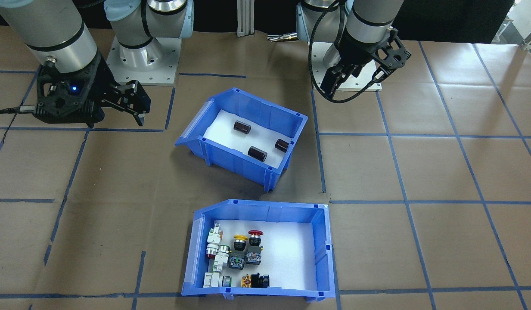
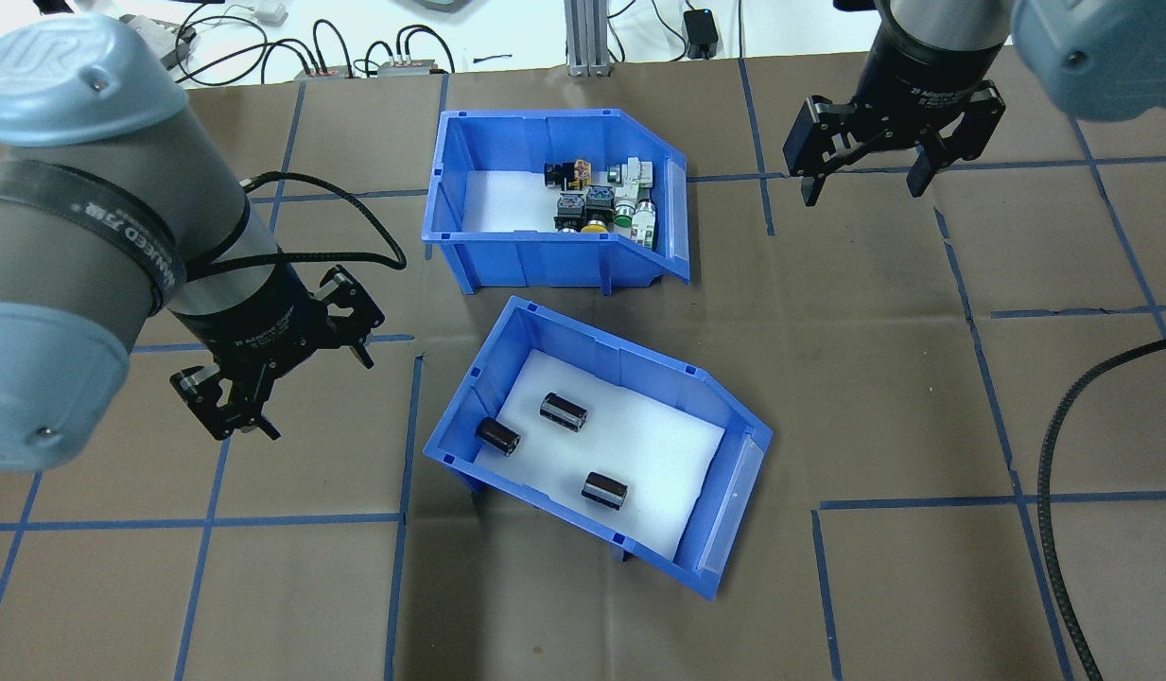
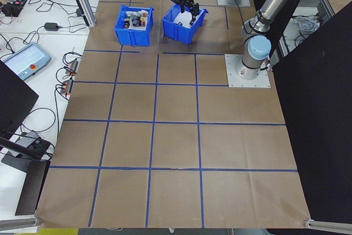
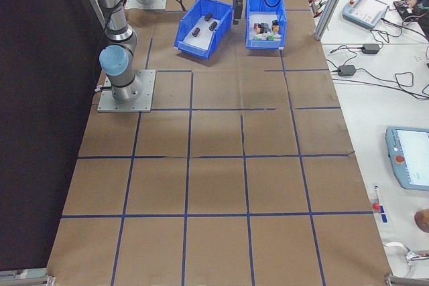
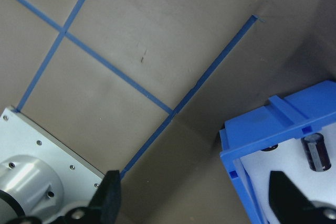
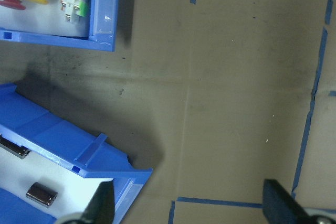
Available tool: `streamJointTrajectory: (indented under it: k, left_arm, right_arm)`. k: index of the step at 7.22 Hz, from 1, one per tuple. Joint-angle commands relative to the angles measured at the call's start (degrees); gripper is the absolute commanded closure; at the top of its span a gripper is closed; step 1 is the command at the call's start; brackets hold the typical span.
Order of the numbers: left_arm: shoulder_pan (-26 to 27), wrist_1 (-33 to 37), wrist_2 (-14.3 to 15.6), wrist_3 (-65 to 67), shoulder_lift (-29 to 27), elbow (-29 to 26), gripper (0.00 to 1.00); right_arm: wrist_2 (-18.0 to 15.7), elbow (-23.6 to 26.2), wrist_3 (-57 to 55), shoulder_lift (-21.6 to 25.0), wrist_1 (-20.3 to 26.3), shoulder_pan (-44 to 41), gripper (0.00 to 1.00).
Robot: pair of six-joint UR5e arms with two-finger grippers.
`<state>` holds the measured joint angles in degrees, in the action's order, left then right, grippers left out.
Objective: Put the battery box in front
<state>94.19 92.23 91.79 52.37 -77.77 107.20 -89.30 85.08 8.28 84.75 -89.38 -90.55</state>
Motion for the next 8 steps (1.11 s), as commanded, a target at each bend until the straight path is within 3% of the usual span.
streamJointTrajectory:
  k: [1,2,3,4,6,8]
  left_arm:
    - [3.88,-0.03,-4.12,16.91,3.40,4.41,0.00]
    - [4.33,-0.03,-7.03,23.24,4.80,7.04,0.00]
    - [5.03,-0.12,-7.41,29.57,6.82,9.76,0.00]
    - [6.52,-1.25,-10.72,35.37,8.41,12.92,0.00]
    - [10.55,-8.96,-11.46,46.01,8.33,16.89,0.00]
    - [13.12,-17.21,-11.46,47.91,7.72,20.66,0.00]
  right_arm:
    - [0.09,-2.87,14.52,-2.30,-1.76,-0.94,0.00]
    - [0.09,-5.68,18.57,-5.01,-1.68,-2.42,0.00]
    - [0.00,-9.54,22.96,-8.60,-1.76,-5.75,0.00]
    - [-0.09,-14.62,25.35,-13.16,-1.59,-8.74,0.00]
    - [-0.70,-25.78,28.97,-22.56,-1.15,-13.75,0.00]
    - [-0.88,-38.08,31.53,-32.24,-0.97,-18.15,0.00]
